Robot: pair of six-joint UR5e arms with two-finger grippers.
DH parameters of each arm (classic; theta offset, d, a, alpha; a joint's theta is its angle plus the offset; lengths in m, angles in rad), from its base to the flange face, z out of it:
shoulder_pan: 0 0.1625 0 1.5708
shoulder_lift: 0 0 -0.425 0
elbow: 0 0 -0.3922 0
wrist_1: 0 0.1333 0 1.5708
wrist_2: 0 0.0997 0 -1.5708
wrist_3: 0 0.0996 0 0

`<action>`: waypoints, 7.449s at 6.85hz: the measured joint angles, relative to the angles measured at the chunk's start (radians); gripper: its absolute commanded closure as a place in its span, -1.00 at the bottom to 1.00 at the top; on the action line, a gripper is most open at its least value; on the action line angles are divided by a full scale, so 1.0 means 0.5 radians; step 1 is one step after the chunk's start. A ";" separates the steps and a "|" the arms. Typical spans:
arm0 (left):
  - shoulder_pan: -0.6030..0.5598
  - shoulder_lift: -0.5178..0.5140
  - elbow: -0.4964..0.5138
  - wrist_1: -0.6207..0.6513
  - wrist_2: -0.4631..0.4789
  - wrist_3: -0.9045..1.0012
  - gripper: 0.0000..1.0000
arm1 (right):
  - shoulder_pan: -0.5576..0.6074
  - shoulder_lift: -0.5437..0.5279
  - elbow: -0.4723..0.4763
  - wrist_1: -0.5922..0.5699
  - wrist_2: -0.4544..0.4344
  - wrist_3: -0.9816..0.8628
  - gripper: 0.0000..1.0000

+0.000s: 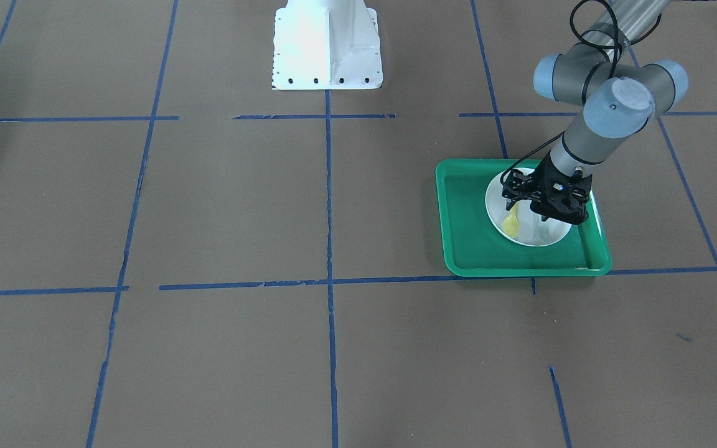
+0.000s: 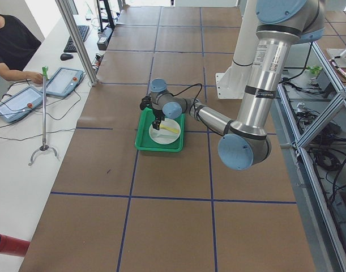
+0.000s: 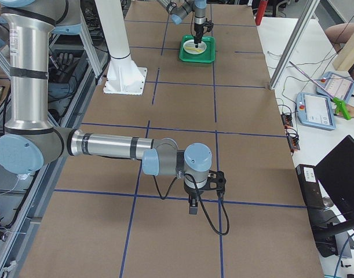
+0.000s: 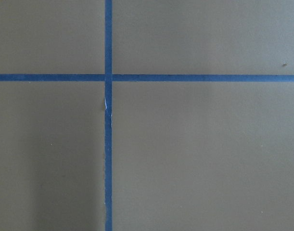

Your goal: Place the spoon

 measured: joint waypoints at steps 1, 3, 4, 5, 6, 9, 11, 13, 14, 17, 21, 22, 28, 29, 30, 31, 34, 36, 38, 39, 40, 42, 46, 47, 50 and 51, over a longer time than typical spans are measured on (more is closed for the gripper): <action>0.009 0.000 0.024 -0.003 -0.002 0.000 -0.51 | 0.000 0.000 0.000 0.000 0.000 0.000 -1.00; 0.027 -0.005 0.026 -0.006 -0.007 -0.037 -0.44 | 0.000 0.000 0.000 0.000 0.000 0.000 -1.00; 0.048 -0.006 0.030 -0.010 -0.012 -0.063 -0.42 | 0.000 0.000 0.000 0.000 0.000 0.000 -1.00; 0.062 -0.007 0.036 -0.014 -0.023 -0.077 -0.37 | 0.000 0.000 0.000 0.000 0.000 0.000 -1.00; 0.070 -0.007 0.039 -0.016 -0.032 -0.084 -0.30 | 0.000 0.000 0.000 0.000 0.000 0.000 -1.00; 0.075 -0.007 0.043 -0.018 -0.038 -0.087 -0.19 | 0.000 0.000 0.000 0.000 0.000 0.000 -1.00; 0.081 -0.005 0.045 -0.017 -0.039 -0.087 -0.04 | 0.000 0.000 -0.001 0.000 0.000 0.000 -1.00; 0.090 -0.002 0.047 -0.012 -0.037 -0.087 0.79 | 0.000 0.000 -0.001 0.000 0.000 0.000 -1.00; 0.091 0.001 0.045 -0.010 -0.036 -0.087 1.00 | 0.000 0.000 0.000 0.000 0.000 0.000 -1.00; 0.088 0.012 0.016 -0.001 -0.038 -0.087 1.00 | 0.000 0.000 0.000 0.000 0.000 0.000 -1.00; 0.091 -0.064 -0.144 0.118 -0.056 -0.553 1.00 | 0.000 0.000 0.000 0.000 0.000 0.000 -1.00; 0.099 -0.139 -0.119 0.133 -0.058 -0.764 1.00 | 0.000 0.000 0.000 0.000 0.000 0.000 -1.00; 0.149 -0.333 0.155 0.107 -0.039 -0.943 1.00 | 0.000 0.000 0.000 0.000 0.000 0.000 -1.00; 0.153 -0.364 0.199 0.106 -0.039 -0.938 1.00 | 0.000 0.000 0.000 0.000 0.000 0.000 -1.00; 0.157 -0.390 0.232 0.106 -0.039 -0.935 0.68 | 0.000 0.000 0.000 0.000 0.000 0.000 -1.00; 0.162 -0.401 0.245 0.106 -0.039 -0.932 0.24 | 0.000 0.000 0.000 0.000 0.000 0.000 -1.00; 0.157 -0.398 0.234 0.110 -0.038 -0.801 -0.20 | 0.000 0.000 0.000 0.000 0.000 0.000 -1.00; 0.068 -0.390 0.149 0.118 -0.037 -0.779 -0.23 | 0.000 0.000 0.000 0.000 -0.001 0.000 -1.00; -0.160 -0.360 -0.009 0.135 -0.047 -0.755 -0.75 | 0.000 0.000 0.000 0.000 -0.001 0.000 -1.00; -0.313 -0.298 -0.048 0.142 -0.057 -0.639 -0.84 | 0.000 0.000 0.000 0.000 0.000 0.000 -1.00; -0.495 -0.199 -0.077 0.183 -0.121 -0.390 -0.87 | 0.000 0.000 0.000 0.000 0.000 0.000 -1.00; -0.934 0.014 -0.038 0.368 -0.326 0.370 -0.96 | 0.000 0.000 0.000 0.000 0.000 0.000 -1.00; -1.635 0.091 0.456 0.734 -0.377 1.580 -1.00 | 0.000 0.000 0.000 0.000 0.000 0.000 -1.00; -1.661 0.088 0.471 0.836 -0.398 1.636 -1.00 | 0.000 0.000 0.000 0.000 0.000 0.000 -1.00; -1.659 0.119 0.436 0.923 -0.555 1.542 -1.00 | 0.000 0.000 0.000 0.000 -0.001 0.000 -1.00; -1.655 0.159 0.374 0.932 -0.577 1.468 -1.00 | 0.000 0.000 0.000 0.000 -0.001 0.000 -1.00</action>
